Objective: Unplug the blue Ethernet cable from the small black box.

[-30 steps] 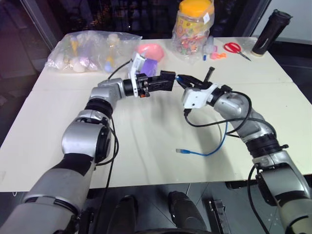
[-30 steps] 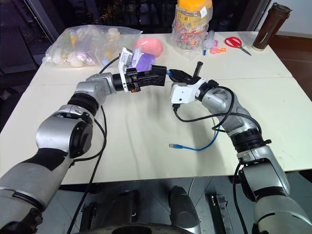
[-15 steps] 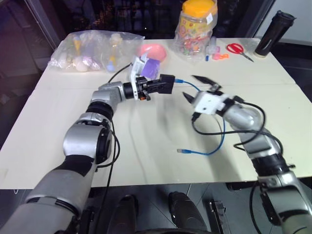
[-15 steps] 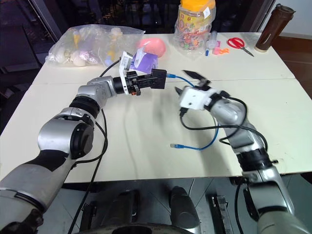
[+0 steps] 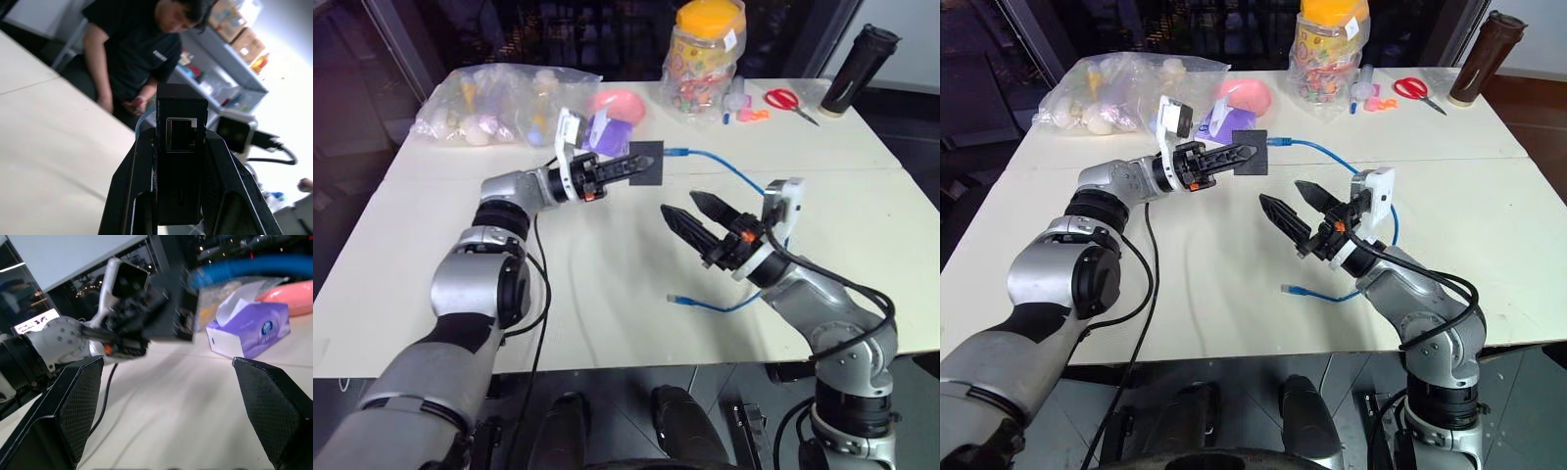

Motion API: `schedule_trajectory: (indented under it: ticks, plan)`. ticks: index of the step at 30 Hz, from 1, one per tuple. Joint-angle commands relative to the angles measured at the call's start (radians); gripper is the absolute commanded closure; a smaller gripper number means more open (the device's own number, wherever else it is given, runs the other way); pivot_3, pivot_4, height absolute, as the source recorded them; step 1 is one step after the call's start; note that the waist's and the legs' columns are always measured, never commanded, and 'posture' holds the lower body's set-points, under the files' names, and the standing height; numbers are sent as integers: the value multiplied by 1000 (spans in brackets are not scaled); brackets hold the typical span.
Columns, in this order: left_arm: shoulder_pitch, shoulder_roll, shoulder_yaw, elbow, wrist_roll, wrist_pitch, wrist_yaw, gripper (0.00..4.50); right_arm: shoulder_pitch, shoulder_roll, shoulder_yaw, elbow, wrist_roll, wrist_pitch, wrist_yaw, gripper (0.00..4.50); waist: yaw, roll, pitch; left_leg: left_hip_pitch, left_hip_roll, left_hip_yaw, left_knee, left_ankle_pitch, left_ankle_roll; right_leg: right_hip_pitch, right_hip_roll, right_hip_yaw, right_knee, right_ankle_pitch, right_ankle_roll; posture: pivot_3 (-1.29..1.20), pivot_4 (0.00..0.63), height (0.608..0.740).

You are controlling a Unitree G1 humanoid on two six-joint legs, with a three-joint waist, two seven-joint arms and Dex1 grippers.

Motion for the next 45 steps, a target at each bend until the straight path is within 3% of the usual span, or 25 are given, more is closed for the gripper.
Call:
schedule_trajectory:
  ticks: [1,19,22,26,29,38,45]
  plan:
    - [37,-14,-49,-111,-23,72,-52,3996,-51,36,-35,14,53,-35,-43,126,-1,0,0,0,0,0,0,0,0,0,0,0,0,0,0,0,150,739]
    - [96,-31,-61,-237,-73,142,-7,3996,-94,30,-47,53,142,-48,-59,126,6,0,0,-1,0,0,-1,0,0,-1,0,0,0,0,0,0,150,739]
    - [101,-34,-65,-245,-72,141,-3,3996,-92,29,-39,55,136,-50,-55,950,7,0,0,-1,0,0,-1,0,0,-1,0,0,0,0,0,0,150,739]
    - [104,-37,-71,-255,-72,142,-4,3996,-92,30,-32,58,133,-52,-53,3093,9,0,0,-1,0,0,-1,0,0,-1,0,0,0,0,0,0,150,739]
    - [108,-37,-80,-266,-70,142,-6,3996,-96,33,-25,64,133,-54,-52,4438,8,0,0,-1,0,0,-1,0,0,-1,0,0,0,0,0,0,150,739]
    - [107,-28,-76,-262,-81,124,22,3996,-91,35,-14,83,146,-57,-70,4476,16,0,0,-1,0,0,-1,0,0,-1,0,0,-1,0,0,0,150,739]
    - [87,-5,-45,-242,-97,95,35,3996,-90,54,-95,117,339,-59,-115,4476,20,0,0,-1,0,0,-1,0,0,-1,0,0,-1,0,0,0,150,739]
